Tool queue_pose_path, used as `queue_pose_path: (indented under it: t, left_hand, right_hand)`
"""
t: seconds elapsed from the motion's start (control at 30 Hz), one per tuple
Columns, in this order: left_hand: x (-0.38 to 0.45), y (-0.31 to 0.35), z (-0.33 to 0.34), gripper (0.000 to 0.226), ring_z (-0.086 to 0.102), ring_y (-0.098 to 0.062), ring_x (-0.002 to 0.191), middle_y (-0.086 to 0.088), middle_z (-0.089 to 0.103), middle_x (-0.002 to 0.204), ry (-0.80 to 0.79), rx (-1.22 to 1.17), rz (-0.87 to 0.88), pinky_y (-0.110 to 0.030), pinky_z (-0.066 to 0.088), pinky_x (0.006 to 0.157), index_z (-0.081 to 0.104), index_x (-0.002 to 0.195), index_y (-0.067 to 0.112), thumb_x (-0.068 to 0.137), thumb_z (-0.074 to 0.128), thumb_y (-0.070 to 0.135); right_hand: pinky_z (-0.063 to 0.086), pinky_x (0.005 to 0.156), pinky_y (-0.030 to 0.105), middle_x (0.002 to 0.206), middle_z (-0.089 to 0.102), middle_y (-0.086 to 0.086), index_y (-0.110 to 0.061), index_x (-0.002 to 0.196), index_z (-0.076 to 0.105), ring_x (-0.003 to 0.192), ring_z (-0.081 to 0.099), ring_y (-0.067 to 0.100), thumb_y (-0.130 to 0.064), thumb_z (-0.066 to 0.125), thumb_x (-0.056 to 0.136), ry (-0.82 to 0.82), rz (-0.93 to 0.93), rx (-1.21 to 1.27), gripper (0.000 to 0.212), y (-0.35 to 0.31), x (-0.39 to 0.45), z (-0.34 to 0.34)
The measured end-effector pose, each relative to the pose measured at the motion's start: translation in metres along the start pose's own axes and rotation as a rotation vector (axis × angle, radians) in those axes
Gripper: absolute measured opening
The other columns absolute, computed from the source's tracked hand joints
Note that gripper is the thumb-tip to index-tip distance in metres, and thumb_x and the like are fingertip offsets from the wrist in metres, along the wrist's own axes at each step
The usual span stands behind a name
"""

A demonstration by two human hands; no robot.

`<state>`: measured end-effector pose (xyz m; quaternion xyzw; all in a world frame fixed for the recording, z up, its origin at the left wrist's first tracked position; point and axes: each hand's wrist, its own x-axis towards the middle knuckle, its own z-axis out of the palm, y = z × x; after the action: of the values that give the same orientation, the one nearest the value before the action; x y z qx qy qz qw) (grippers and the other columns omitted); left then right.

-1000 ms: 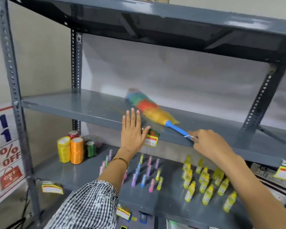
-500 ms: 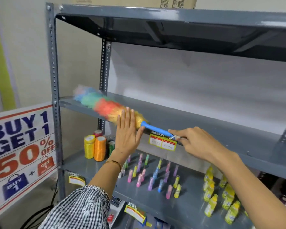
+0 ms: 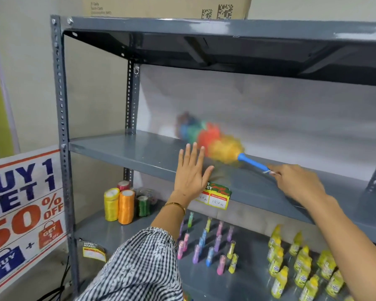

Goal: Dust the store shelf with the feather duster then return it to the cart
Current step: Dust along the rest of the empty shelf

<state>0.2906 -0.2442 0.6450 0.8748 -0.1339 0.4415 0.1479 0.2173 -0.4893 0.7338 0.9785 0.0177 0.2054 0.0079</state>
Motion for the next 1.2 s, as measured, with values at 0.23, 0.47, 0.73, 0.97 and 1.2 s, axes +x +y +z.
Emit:
queue_pose_path:
  t: [0.23,0.47,0.73,0.97,1.2]
  left_hand:
    - [-0.001,-0.007,0.004,0.073,0.017,-0.039,0.138,-0.026,0.029,0.147,0.011,-0.019,0.06,-0.051,0.007,0.112,0.033,0.141,0.001,0.097,0.006,0.053]
    - [-0.002,-0.031,-0.006,0.078,0.01,-0.035,0.141,-0.022,0.021,0.152,0.014,0.055,0.047,-0.048,0.003,0.114,0.024,0.144,0.0,0.095,0.009,0.058]
    - [0.004,-0.051,-0.006,0.079,0.006,-0.036,0.141,-0.024,0.018,0.152,-0.008,0.085,0.105,-0.051,0.001,0.114,0.025,0.145,0.003,0.093,0.012,0.06]
    - [0.003,-0.052,-0.002,0.076,0.007,-0.036,0.141,-0.022,0.018,0.152,0.016,0.084,0.097,-0.048,0.0,0.114,0.026,0.146,0.006,0.093,0.014,0.059]
    - [0.003,-0.051,-0.002,0.071,0.008,-0.033,0.141,-0.023,0.023,0.151,0.049,0.078,0.085,-0.05,0.005,0.113,0.03,0.144,0.005,0.089,0.03,0.049]
  right_hand:
    - [0.049,0.081,0.037,0.116,0.066,0.01,-0.044,0.137,0.042,0.105,0.061,0.034,-0.04,0.038,0.099,0.002,-0.299,-0.242,0.038,-0.017,0.021,-0.01]
    - [0.047,0.078,0.035,0.122,0.068,0.006,-0.041,0.132,0.052,0.107,0.059,0.034,-0.037,0.044,0.098,0.076,-0.226,-0.023,0.035,-0.013,0.062,-0.003]
    - [0.05,0.08,0.038,0.112,0.069,0.01,-0.04,0.134,0.049,0.101,0.061,0.035,-0.034,0.039,0.1,0.11,-0.338,-0.134,0.035,-0.043,0.096,0.01]
    - [0.046,0.069,0.034,0.106,0.069,0.012,-0.031,0.124,0.059,0.095,0.062,0.034,-0.033,0.042,0.099,0.043,-0.397,-0.122,0.031,-0.072,0.118,0.028]
    - [0.044,0.068,0.033,0.107,0.069,0.01,-0.029,0.123,0.059,0.096,0.062,0.033,-0.029,0.041,0.098,0.083,-0.39,-0.11,0.031,-0.068,0.128,0.034]
